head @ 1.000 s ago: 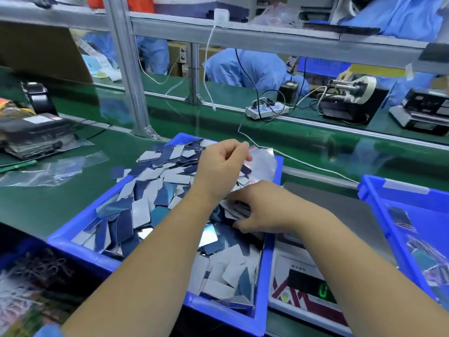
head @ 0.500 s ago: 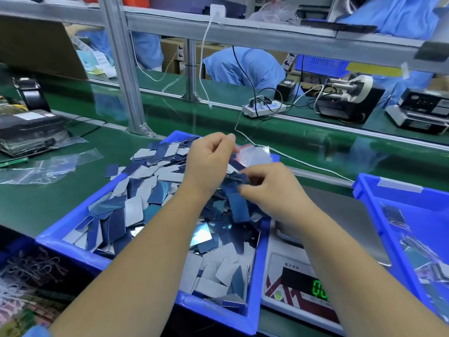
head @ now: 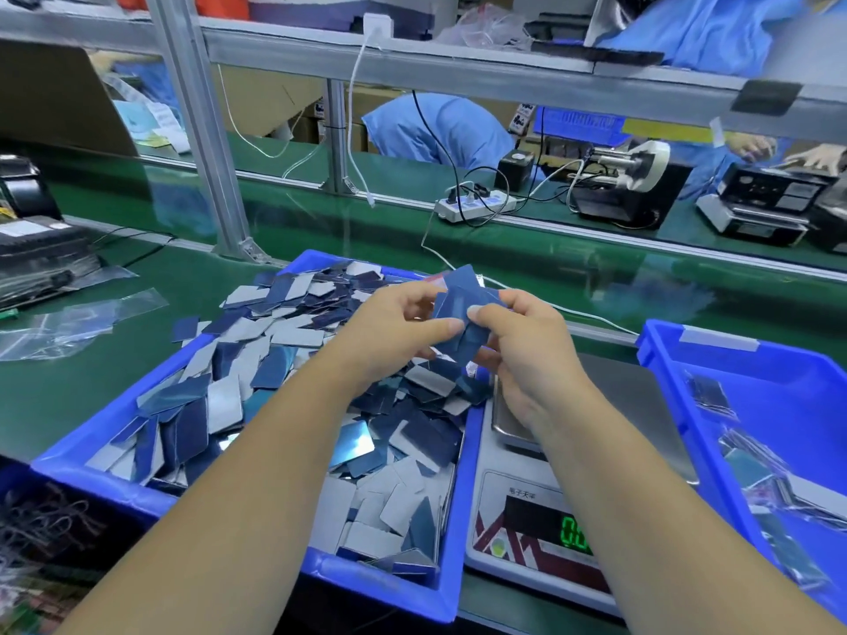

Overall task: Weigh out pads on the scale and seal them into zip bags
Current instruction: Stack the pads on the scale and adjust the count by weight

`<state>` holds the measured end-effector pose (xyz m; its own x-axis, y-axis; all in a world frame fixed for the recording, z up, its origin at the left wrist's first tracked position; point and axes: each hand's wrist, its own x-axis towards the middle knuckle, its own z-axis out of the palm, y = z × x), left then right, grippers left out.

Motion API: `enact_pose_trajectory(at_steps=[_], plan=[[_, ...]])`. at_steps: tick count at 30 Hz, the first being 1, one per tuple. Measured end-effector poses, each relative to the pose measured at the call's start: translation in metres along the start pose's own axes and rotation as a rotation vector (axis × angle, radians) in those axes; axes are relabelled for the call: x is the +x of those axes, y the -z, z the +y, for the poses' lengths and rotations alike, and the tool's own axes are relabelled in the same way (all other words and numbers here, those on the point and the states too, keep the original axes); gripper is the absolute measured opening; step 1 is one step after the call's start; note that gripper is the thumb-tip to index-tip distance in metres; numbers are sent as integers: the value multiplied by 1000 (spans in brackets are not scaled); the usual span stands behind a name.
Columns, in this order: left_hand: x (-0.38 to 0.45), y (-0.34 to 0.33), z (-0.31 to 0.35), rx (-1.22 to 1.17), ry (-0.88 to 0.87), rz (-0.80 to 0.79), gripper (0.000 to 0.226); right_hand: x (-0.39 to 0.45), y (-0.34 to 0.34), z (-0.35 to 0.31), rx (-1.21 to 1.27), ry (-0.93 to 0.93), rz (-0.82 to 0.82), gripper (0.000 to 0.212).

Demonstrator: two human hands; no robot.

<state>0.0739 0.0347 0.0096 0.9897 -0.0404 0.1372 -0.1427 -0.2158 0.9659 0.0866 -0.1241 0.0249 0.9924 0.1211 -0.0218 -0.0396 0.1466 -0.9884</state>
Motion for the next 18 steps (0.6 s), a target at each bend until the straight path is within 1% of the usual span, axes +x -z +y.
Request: enact_pose_trajectory(at_steps=[5,7,8,9,11,12,15,18], plan=[[-2,-9,3,-7,32,-67,16,-6,24,-6,-143,69,-26,23],[-3,-15,8,-10,55,-78,15,-8,44,-14,-254,132,-14,20],[-4,-17,12,19,54,-79,14,-8,57,-20,-329,153,-5,17],[-4,-18,16,73,41,-79,13,-7,72,-26,-401,154,-3,19],[-3,-21,25,198,-12,-93,10,-8,103,-35,-561,110,-45,31],[-3,-24,30,252,-41,-115,8,-9,115,-38,-654,83,-72,34],[2,-43,42,365,-93,-182,10,-12,133,-35,-830,27,-147,27],[10,-63,40,357,-151,-177,23,-10,138,-30,-1031,81,-160,21]])
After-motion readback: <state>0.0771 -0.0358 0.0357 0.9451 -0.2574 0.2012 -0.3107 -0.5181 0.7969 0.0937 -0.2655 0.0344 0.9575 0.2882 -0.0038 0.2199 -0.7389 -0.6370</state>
